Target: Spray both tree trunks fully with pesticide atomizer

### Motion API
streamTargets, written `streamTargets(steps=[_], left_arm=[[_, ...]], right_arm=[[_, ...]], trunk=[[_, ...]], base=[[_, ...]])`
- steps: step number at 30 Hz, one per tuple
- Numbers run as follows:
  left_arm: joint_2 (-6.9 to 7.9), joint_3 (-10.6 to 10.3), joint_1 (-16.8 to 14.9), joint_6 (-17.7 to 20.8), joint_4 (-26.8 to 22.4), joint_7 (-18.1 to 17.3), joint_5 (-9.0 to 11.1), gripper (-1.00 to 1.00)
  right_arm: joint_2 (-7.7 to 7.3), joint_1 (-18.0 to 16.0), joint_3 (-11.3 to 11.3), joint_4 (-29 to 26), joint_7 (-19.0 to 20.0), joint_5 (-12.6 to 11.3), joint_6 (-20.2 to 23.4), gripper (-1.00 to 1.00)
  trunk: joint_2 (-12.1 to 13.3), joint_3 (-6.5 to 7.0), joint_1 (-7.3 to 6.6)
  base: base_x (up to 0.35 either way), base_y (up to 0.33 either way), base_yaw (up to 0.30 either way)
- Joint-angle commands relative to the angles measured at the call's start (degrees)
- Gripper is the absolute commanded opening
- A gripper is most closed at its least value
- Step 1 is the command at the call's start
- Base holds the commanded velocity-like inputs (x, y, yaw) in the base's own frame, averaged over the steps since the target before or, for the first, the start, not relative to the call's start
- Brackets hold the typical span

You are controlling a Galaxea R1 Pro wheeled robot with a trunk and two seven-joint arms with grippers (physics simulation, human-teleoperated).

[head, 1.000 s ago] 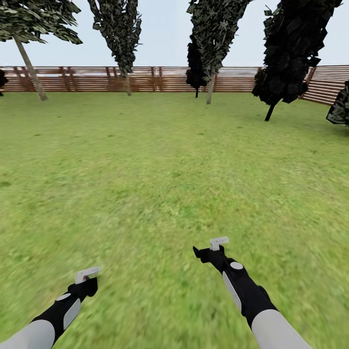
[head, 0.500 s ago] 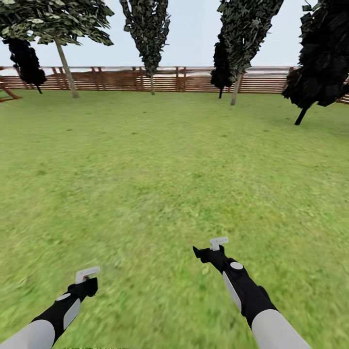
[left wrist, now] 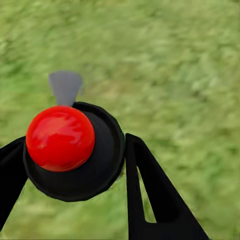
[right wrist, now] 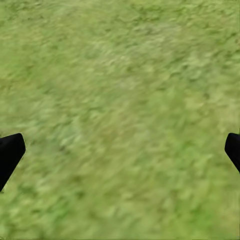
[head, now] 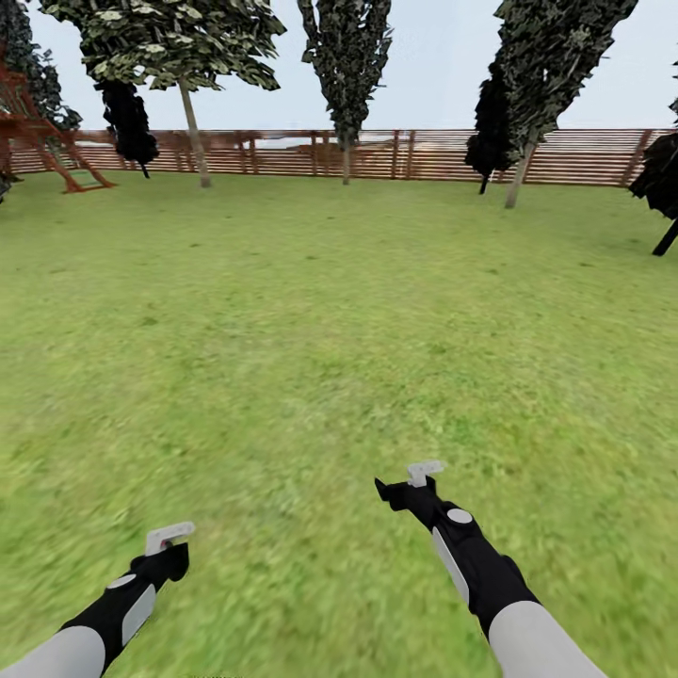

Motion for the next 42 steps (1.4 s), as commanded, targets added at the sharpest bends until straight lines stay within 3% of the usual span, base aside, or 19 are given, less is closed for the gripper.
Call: streamTargets(steps=[1, 21, 38, 42], left_arm=[[0.00, 0.0, 0.0, 0.0, 0.0, 0.0, 0.0, -1.00], [0.00, 0.0, 0.0, 0.0, 0.0, 0.0, 0.2, -1.00], [0.05, 0.1, 0.0, 0.0, -0.7, 0.0, 0.3, -1.00], [-0.06, 0.2, 0.0, -0.1, -0.9, 0.0, 0.3, -1.00]], right_arm=[[0.00, 0.0, 0.0, 0.0, 0.0, 0.0, 0.0, 1.00], [0.00, 0.0, 0.1, 0.0, 0.0, 0.0, 0.0, 1.00], [0.07, 0.0, 0.5, 0.0, 0.4, 0.0, 0.0, 1.00], [1.01, 0.0, 0.5, 0.0, 0.4, 0.0, 0.0, 1.00]], trunk=[[0.0, 0.00, 0.00], [0.0, 0.00, 0.00], [0.0, 0.00, 0.00], [0.0, 0.17, 0.00]], base=[[0.077, 0.299, 0.278], [0.091, 0.299, 0.278], [0.169, 0.288, 0.016], [0.204, 0.263, 0.057]])
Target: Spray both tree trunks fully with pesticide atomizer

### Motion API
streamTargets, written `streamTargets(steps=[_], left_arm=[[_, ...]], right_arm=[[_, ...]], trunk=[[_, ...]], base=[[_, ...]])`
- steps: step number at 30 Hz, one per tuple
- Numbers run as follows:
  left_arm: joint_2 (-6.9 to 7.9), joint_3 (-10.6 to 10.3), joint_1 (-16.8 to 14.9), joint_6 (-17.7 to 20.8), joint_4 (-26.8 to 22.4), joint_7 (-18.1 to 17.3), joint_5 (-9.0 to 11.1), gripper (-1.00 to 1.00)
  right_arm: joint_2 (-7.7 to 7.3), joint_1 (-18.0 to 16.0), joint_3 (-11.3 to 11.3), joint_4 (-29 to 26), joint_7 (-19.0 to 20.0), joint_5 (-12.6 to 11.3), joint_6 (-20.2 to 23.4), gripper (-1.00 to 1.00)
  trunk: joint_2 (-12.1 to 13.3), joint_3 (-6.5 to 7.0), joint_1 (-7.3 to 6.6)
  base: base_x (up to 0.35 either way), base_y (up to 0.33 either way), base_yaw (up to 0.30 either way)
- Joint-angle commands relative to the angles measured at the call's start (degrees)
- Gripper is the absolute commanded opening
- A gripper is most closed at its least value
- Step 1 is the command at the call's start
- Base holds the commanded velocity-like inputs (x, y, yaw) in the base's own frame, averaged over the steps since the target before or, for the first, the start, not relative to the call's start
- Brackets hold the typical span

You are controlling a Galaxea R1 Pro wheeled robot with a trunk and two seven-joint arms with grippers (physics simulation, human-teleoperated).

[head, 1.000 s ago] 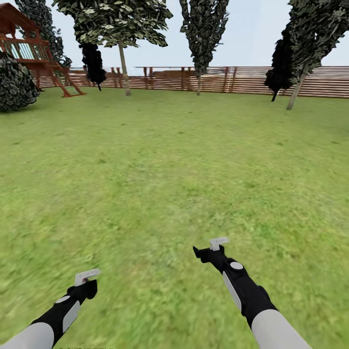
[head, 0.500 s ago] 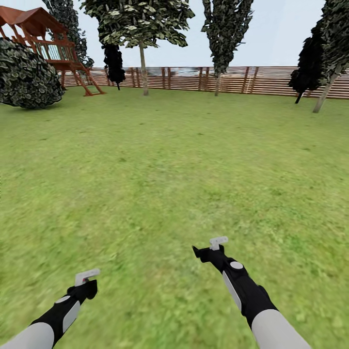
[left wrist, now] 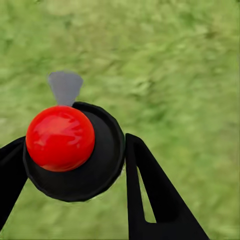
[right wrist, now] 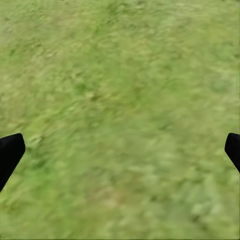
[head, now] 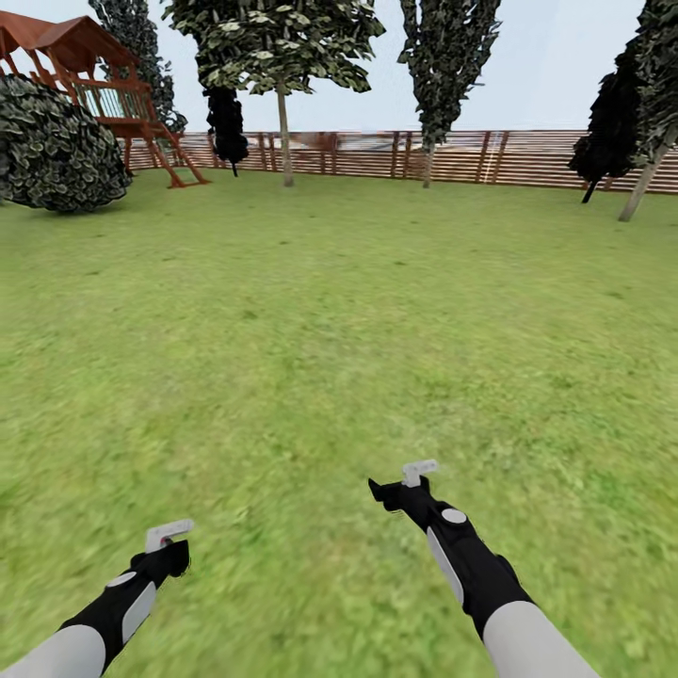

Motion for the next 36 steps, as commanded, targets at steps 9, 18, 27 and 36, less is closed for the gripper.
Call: streamTargets(steps=[9, 18, 27, 36], left_arm=[[-0.24, -0.1, 0.0, 0.1, -0.2, 0.0, 0.0, -1.00], [-0.29, -0.2, 0.0, 0.1, 0.0, 0.0, -0.1, -1.00], [-0.29, -0.2, 0.0, -0.1, 0.6, -0.1, -0.1, -1.00], [-0.38, -0.2, 0.0, -0.1, 0.7, -0.1, -0.1, -1.00]], right_arm=[[2.49, 0.1, 0.0, 11.6, 0.1, 0.2, -6.5, 1.00], [3.71, 0.3, -0.1, 33.5, -0.1, 0.6, -20.6, 1.00], [3.28, 7.2, -0.2, 34.0, -0.4, 0.7, -36.7, 1.00], [1.08, 9.2, -0.2, 36.7, -0.5, 0.8, -37.4, 1.00]], trunk=[[0.0, 0.24, 0.00], [0.0, 0.24, 0.00], [0.0, 0.24, 0.00], [0.0, 0.24, 0.00]], base=[[0.233, 0.236, 0.039], [0.237, 0.231, 0.000], [0.237, 0.219, 0.000], [0.263, 0.210, 0.000]])
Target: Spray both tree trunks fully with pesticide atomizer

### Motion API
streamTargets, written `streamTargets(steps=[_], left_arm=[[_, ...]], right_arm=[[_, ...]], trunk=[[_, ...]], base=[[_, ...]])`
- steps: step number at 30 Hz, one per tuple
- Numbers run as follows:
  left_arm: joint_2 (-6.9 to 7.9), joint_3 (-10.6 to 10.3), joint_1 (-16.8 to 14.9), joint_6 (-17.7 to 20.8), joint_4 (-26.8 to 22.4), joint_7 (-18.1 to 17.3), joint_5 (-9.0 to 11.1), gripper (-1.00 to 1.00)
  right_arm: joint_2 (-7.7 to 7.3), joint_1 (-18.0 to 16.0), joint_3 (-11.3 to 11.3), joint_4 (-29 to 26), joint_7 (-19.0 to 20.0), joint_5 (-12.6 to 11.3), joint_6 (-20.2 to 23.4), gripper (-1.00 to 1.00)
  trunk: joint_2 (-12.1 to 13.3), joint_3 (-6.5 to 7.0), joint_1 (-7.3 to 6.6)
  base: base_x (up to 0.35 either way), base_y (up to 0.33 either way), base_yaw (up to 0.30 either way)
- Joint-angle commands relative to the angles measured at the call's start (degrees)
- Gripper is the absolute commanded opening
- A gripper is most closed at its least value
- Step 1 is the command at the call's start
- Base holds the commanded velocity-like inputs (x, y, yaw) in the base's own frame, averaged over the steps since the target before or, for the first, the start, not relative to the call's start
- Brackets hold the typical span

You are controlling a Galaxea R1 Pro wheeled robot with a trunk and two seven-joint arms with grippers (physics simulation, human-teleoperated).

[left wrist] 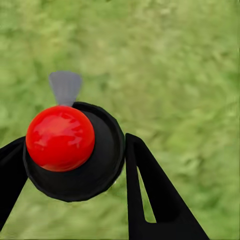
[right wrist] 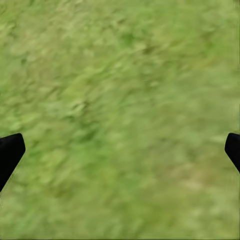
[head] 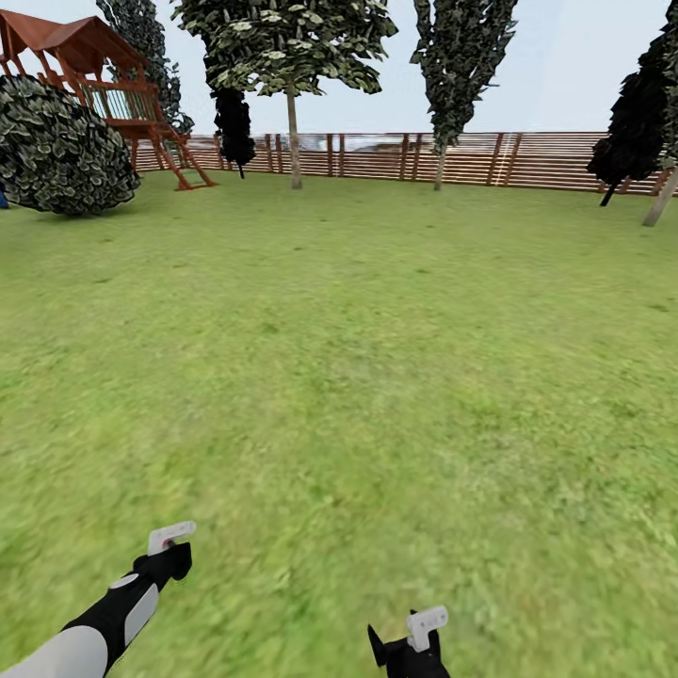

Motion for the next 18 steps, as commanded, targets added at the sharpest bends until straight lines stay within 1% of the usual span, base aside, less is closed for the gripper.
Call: streamTargets(steps=[1, 6, 9, 12, 18], left_arm=[[0.00, 0.0, 0.0, 0.0, 0.0, 0.0, 0.0, -1.00], [0.00, 0.0, 0.0, 0.0, 0.1, 0.0, 0.0, -1.00], [0.00, 0.0, 0.0, 0.0, 0.1, 0.0, 0.0, -1.00], [0.00, 0.0, 0.0, 0.0, 0.1, 0.0, -0.1, -1.00], [0.00, 0.0, 0.0, 0.0, 0.1, 0.0, -0.1, -1.00]], right_arm=[[-0.02, 0.1, 0.0, 0.0, 0.0, 0.0, 0.0, 1.00], [0.01, 0.6, 0.0, 0.1, 0.0, 0.0, 0.0, 1.00], [0.23, 1.5, 0.1, 0.9, 0.0, 0.0, 0.1, 1.00], [0.35, 1.6, 0.0, 1.2, 0.0, -0.1, 0.1, 1.00], [0.11, 1.6, 0.0, 1.6, 0.1, -0.1, 0.1, 1.00]], trunk=[[0.0, 0.00, 0.00], [0.0, 0.00, 0.00], [0.0, 0.00, 0.00], [0.0, 0.00, 0.00], [0.0, 0.00, 0.00]], base=[[0.287, 0.203, 0.000], [0.318, 0.110, 0.000], [0.337, 0.008, 0.000], [0.338, 0.001, 0.000], [0.339, 0.000, 0.000]])
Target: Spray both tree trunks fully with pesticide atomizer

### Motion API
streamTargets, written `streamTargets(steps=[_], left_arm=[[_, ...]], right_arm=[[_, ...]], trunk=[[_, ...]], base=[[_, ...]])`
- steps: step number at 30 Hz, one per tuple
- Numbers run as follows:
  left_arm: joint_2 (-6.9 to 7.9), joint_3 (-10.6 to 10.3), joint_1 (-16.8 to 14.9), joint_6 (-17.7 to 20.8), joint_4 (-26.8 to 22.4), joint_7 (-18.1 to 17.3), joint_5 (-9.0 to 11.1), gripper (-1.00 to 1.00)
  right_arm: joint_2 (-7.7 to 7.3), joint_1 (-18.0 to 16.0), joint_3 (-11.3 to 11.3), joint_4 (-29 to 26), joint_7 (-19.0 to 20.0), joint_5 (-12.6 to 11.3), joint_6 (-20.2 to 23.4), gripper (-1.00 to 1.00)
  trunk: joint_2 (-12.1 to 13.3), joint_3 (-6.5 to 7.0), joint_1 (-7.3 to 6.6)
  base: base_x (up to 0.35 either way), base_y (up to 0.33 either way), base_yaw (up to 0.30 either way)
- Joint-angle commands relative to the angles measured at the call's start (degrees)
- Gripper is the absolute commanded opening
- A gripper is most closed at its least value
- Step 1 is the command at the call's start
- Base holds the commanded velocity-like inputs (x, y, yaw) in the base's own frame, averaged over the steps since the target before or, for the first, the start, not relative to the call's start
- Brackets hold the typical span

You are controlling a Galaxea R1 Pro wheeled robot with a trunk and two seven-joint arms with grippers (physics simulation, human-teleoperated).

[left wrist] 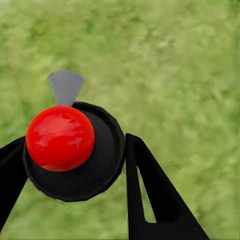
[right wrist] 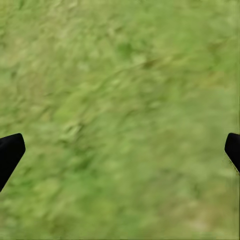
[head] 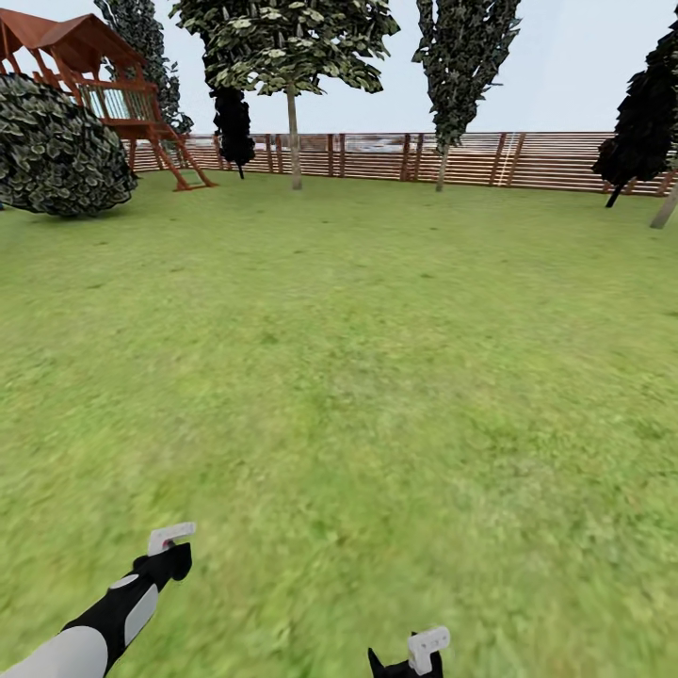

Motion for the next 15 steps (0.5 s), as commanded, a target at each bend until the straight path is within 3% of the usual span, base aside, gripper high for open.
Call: streamTargets(steps=[1, 12, 15], left_arm=[[0.00, 0.0, 0.0, 0.0, 0.0, 0.0, 0.0, -1.00], [0.00, 0.0, 0.0, -0.2, -0.6, 0.0, 0.1, -1.00], [-0.04, -0.5, 0.0, -3.5, -0.8, -0.1, -0.3, -1.00]], right_arm=[[-0.04, 0.0, 0.0, 0.2, 0.0, 0.0, 0.0, 1.00], [-0.97, 0.8, 0.0, 1.4, 0.0, 0.1, 0.1, 1.00], [-1.04, 1.0, 0.0, 1.4, 0.0, 0.1, 0.1, 1.00]], trunk=[[0.0, 0.00, 0.00], [0.0, 0.00, 0.00], [0.0, 0.00, 0.00]], base=[[0.339, 0.000, 0.000], [0.339, 0.000, 0.000], [0.340, 0.000, 0.000]])
